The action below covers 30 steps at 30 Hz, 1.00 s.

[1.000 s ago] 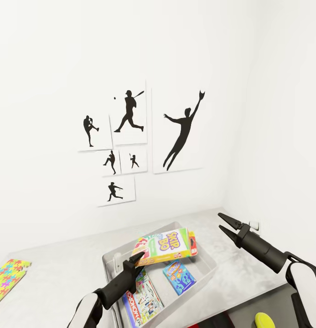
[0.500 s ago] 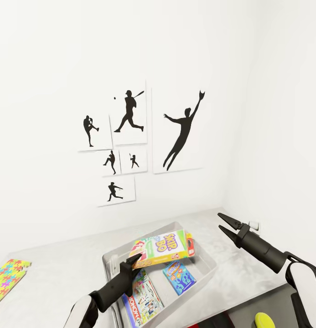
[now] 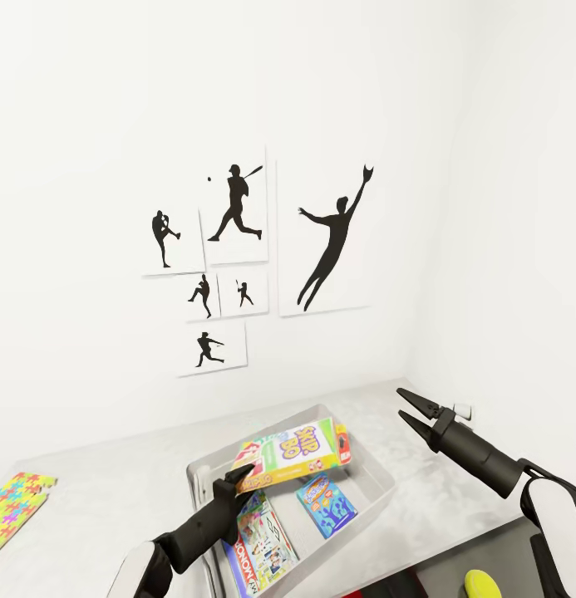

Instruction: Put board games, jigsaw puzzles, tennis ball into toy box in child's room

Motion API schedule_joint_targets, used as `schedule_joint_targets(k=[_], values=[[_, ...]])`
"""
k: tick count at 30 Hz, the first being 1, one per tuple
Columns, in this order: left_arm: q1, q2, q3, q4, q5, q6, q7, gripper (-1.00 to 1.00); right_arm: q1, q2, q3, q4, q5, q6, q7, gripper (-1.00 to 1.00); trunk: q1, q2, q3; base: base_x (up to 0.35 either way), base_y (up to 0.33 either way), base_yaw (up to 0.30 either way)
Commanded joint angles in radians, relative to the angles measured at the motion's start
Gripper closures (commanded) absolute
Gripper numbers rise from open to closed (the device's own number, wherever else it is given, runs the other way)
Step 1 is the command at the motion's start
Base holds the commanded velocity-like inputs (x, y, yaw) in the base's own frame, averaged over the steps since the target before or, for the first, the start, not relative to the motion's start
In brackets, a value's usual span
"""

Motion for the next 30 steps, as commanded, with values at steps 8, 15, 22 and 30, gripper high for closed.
schedule_joint_targets(k=[8, 15, 22, 30], values=[[0.001, -0.001, 0.003, -0.004, 0.013, 0.004, 0.067, 1.00, -0.001, 0.000, 0.000, 0.000, 0.008, 0.004, 0.009, -1.00, 0.000, -0.001, 0.000, 0.000, 0.000, 0.000], [0.001, -0.001, 0.004, -0.004, 0.014, 0.003, 0.083, -1.00, -0.001, 0.000, -0.001, 0.000, 0.008, 0.004, 0.009, -1.00, 0.000, -0.001, 0.000, 0.000, 0.000, 0.000], [0.001, -0.001, 0.005, -0.005, 0.015, 0.005, 0.083, -1.00, -0.001, 0.000, -0.001, 0.000, 0.008, 0.004, 0.009, -1.00, 0.000, -0.001, 0.000, 0.000, 0.000, 0.000], [0.001, -0.001, 0.005, -0.005, 0.015, 0.006, 0.084, -1.00, -0.001, 0.000, 0.000, 0.000, 0.008, 0.004, 0.009, -1.00, 0.000, -0.001, 0.000, 0.000, 0.000, 0.000]])
